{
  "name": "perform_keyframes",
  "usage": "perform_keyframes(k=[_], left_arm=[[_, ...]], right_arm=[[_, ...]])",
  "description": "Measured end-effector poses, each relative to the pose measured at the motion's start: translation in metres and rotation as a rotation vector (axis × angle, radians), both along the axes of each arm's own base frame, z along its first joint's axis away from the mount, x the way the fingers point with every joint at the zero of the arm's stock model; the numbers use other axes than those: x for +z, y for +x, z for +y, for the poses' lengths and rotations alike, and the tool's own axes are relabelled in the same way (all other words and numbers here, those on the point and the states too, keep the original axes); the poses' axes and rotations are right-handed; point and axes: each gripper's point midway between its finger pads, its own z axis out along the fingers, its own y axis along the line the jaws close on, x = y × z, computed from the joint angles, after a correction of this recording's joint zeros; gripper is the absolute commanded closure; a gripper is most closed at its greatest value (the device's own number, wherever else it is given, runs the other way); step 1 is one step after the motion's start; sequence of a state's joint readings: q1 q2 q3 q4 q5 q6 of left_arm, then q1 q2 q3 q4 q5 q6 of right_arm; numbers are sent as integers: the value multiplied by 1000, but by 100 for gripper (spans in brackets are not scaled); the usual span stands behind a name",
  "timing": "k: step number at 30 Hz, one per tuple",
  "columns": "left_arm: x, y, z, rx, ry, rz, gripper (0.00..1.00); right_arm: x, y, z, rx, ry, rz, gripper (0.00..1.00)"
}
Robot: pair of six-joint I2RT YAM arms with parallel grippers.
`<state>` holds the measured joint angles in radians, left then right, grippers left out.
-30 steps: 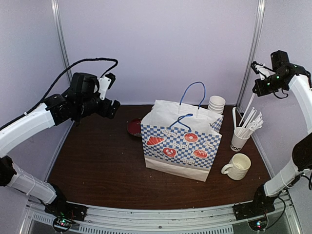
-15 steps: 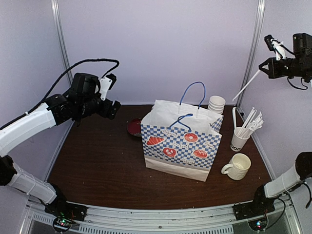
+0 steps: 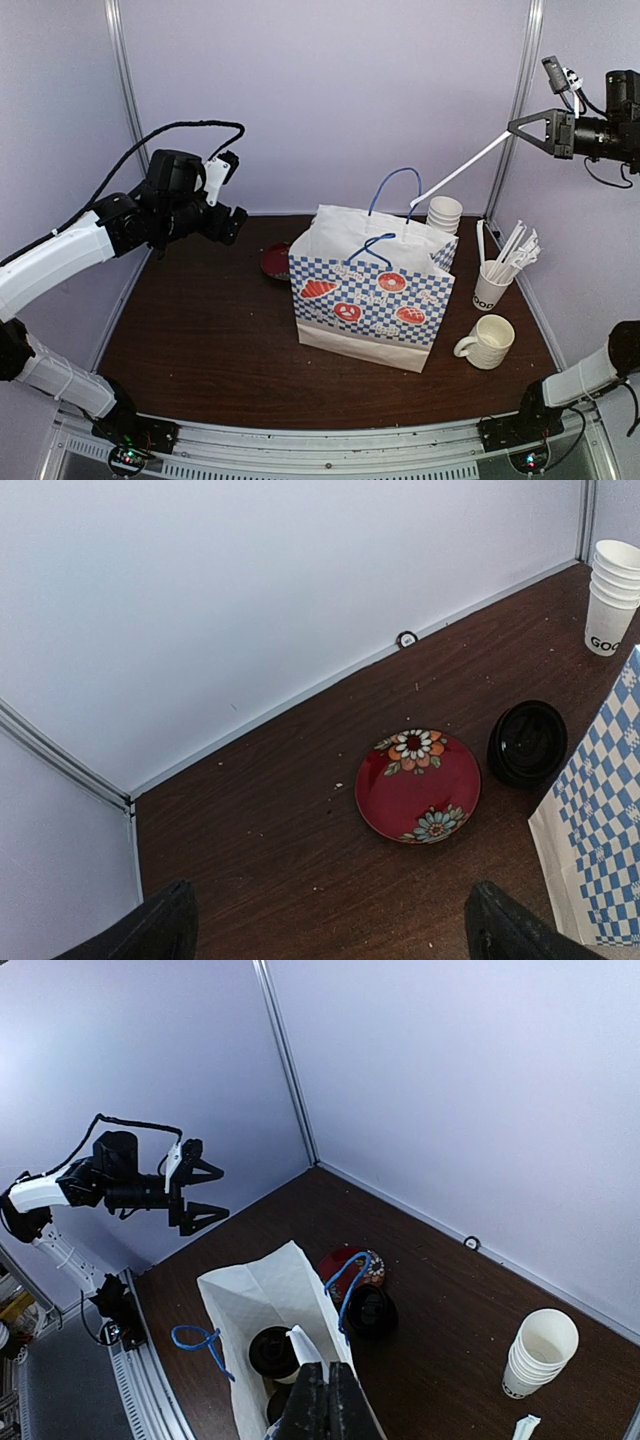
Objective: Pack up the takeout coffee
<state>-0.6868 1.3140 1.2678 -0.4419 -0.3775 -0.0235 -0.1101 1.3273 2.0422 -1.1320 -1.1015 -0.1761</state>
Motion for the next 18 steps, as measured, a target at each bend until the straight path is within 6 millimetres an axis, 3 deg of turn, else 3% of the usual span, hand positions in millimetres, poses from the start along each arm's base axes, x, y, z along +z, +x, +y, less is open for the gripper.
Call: perform_keyframes(k=[8, 18], left_arm=[[0, 0, -1, -4, -2, 2, 3], [0, -1, -3, -14, -5, 5, 3]], right_arm=[[-18, -2, 16, 107, 12, 52, 100], [-63, -4, 59, 193, -229, 71, 100]])
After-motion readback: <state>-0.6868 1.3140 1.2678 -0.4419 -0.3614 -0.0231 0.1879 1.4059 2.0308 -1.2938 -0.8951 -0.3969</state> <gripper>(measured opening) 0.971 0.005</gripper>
